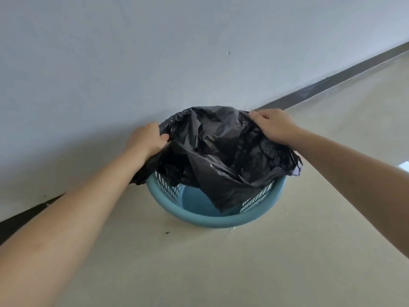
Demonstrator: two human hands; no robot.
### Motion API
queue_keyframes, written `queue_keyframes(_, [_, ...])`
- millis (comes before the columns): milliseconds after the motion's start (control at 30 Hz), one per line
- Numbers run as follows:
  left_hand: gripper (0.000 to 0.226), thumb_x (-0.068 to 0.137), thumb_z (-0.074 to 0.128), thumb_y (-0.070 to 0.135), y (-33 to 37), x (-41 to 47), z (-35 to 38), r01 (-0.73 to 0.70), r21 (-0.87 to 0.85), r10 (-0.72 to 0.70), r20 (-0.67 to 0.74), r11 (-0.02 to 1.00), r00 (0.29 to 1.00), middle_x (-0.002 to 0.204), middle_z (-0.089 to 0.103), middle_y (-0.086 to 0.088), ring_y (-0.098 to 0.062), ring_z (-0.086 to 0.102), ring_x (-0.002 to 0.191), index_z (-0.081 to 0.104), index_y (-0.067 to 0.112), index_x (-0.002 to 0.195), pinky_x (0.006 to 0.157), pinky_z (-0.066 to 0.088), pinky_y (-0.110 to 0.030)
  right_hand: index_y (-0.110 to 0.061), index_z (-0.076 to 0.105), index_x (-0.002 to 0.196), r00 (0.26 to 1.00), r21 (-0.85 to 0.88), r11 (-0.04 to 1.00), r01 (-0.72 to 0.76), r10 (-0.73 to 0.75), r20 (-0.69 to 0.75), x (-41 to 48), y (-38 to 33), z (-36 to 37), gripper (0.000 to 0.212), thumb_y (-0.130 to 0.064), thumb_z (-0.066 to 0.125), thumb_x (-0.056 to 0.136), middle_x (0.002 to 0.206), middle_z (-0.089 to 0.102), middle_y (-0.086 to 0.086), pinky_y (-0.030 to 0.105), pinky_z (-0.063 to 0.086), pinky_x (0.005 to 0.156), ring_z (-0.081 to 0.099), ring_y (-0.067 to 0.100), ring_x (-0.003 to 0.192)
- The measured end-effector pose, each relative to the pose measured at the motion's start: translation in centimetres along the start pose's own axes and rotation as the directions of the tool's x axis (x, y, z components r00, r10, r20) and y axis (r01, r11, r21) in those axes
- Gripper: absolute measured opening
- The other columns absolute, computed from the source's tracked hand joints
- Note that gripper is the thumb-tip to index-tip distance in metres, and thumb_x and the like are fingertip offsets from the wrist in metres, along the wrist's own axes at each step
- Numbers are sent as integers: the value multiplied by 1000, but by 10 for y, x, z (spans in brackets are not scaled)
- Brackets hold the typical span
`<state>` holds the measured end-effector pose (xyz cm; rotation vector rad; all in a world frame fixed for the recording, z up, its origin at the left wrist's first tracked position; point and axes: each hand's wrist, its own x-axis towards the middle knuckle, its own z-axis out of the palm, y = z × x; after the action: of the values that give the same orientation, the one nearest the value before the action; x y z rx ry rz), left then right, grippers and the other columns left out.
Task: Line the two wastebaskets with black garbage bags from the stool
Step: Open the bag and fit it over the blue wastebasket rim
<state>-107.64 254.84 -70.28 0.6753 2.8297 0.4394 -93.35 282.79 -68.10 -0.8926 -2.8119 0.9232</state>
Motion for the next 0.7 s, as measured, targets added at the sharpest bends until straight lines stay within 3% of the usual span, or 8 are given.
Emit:
queue_keyframes(100, [20,94,50,22,9,1,5,75,-80,-80,-63,994,995,85,51,-15,-29,43,75,45,4,96,60,29,-34,-15,68,106,1000,-23,999,22,-23,-9,-8,11,-6,48,-51,38,99,103,67,2,36,42,84,56,24,97])
queue_keyframes(167, [26,94,51,24,12,-2,5,81,-133,-94,-92,988,991,100,56,-22,-30,45,79,46,2,106,66,32,-35,-14,64,94,999,7,999,-47,47,3,-14,18,-4,51,-54,33,100,97,62,4,36,38,79,54,25,94])
queue_keyframes(233, [45,96,50,35,16,-10,0,40,-169,-55,-81,985,995,118,56,-22,-33,51,95,43,3,126,77,39,-38,-13,53,78,990,90,986,-138,141,-27,-20,21,1,54,-58,30,99,86,58,9,38,39,75,54,28,84])
queue_keyframes(300, [57,96,39,52,22,-28,-7,-110,-38,101,-184,993,978,136,48,-19,-35,44,123,42,12,137,99,38,-47,-12,51,75,970,182,957,-226,238,-46,-22,18,3,55,-59,30,97,83,57,9,37,42,74,55,26,79])
queue_keyframes(400, [56,95,30,62,34,-64,-21,-528,30,499,-374,849,782,124,62,-3,-23,54,116,61,25,122,99,40,-47,-10,57,79,913,434,811,-392,401,77,-23,11,6,48,-50,38,97,82,63,10,31,48,63,62,22,71])
queue_keyframes(533, [52,89,47,63,38,-103,-9,-770,85,757,-284,632,589,70,57,3,-17,48,70,68,16,81,67,43,-35,-5,62,72,904,673,611,-418,353,240,-29,9,6,31,-14,45,96,63,69,10,30,54,43,67,19,49])
queue_keyframes(633, [57,87,54,59,31,-125,13,-812,310,865,-266,495,426,56,46,-4,-21,43,52,58,7,65,45,41,-37,-10,56,68,906,685,615,-392,388,170,-27,10,8,27,-14,49,93,63,64,8,28,53,46,64,18,51])
queue_keyframes(700, [52,88,59,52,26,-130,20,-806,363,877,-301,468,374,51,43,-3,-19,41,45,57,8,62,37,38,-34,-18,54,79,915,521,779,-350,404,9,-18,15,8,21,-30,47,94,89,57,8,33,50,69,59,22,76])
